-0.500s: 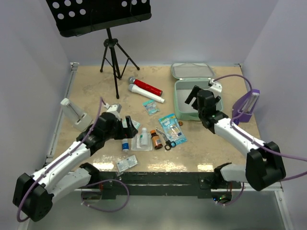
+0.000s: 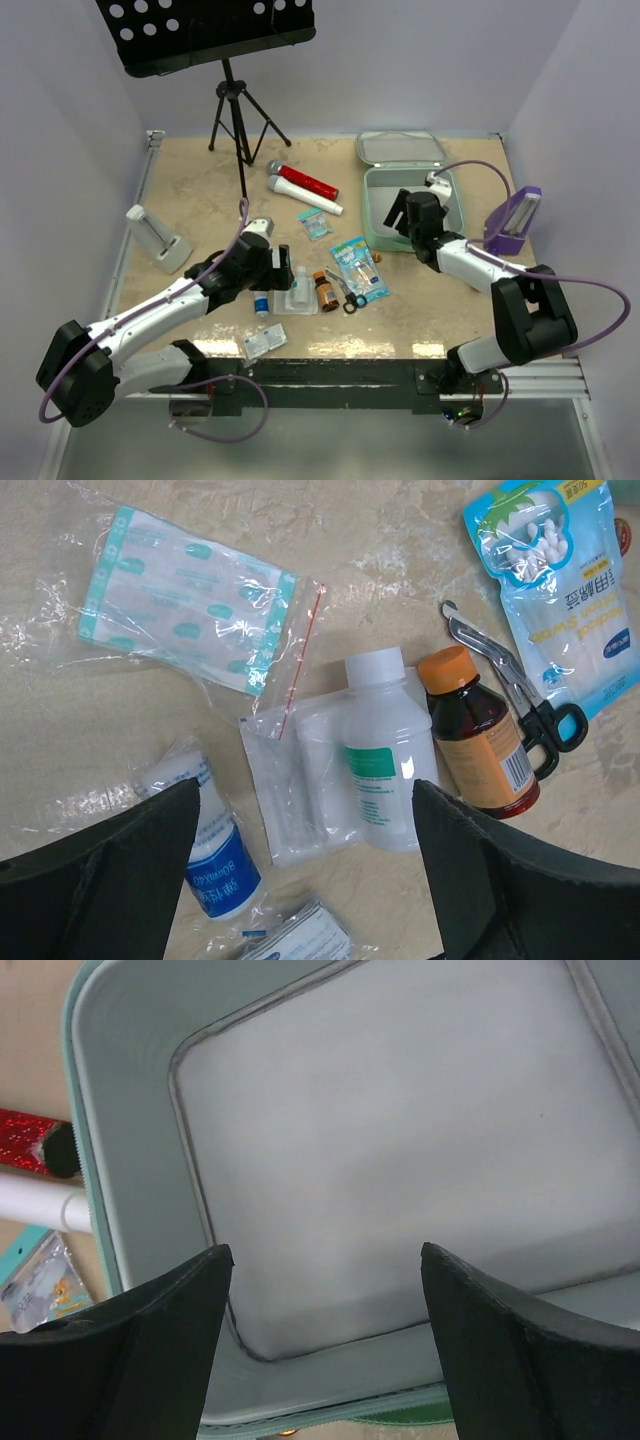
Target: Organize the medicine kit
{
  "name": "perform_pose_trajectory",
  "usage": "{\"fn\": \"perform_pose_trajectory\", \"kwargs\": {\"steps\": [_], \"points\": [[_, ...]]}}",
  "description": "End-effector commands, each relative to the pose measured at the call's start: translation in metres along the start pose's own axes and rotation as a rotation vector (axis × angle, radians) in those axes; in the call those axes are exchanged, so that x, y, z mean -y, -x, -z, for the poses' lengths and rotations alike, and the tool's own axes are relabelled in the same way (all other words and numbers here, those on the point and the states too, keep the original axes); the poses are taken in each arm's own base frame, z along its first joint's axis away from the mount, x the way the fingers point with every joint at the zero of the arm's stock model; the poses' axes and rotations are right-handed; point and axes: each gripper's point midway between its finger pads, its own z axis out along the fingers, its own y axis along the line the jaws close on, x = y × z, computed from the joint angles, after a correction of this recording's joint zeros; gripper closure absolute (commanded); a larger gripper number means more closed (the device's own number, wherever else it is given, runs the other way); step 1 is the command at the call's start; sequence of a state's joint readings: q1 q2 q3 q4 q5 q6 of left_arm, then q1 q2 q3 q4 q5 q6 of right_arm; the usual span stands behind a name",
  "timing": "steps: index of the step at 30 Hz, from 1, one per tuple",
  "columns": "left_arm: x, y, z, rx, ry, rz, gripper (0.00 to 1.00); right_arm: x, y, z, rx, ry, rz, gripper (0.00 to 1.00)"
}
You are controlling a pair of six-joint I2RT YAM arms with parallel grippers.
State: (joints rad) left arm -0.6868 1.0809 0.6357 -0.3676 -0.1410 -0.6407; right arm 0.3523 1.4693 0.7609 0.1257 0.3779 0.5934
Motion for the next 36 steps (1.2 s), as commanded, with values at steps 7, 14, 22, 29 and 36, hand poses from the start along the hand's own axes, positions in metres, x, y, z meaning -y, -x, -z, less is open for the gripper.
{"fn": "perform_pose_trajectory", "kwargs": {"steps": [7,14,22,29,36], "points": [[0.028,0.011,-0.01,0.009,-0.069,-0.079,0.16,-0.017,-0.046,0.019,-0.153,0.131,-0.042,0.2],[0.044,-0.001,-0.018,-0.035,-0.103,-0.103,0.2,-0.041,-0.071,0.028,-0.214,0.201,-0.061,0.18],[0.062,0.003,-0.024,-0.043,-0.093,-0.128,0.25,-0.051,-0.052,0.039,-0.179,0.218,-0.066,0.14],[0.051,-0.013,-0.034,-0.085,0.035,-0.149,0.33,-0.051,-0.019,0.059,-0.099,0.217,-0.065,0.12],[0.037,-0.025,-0.041,-0.119,0.123,-0.152,0.34,-0.041,-0.005,0.068,-0.058,0.182,-0.049,0.11]]}}
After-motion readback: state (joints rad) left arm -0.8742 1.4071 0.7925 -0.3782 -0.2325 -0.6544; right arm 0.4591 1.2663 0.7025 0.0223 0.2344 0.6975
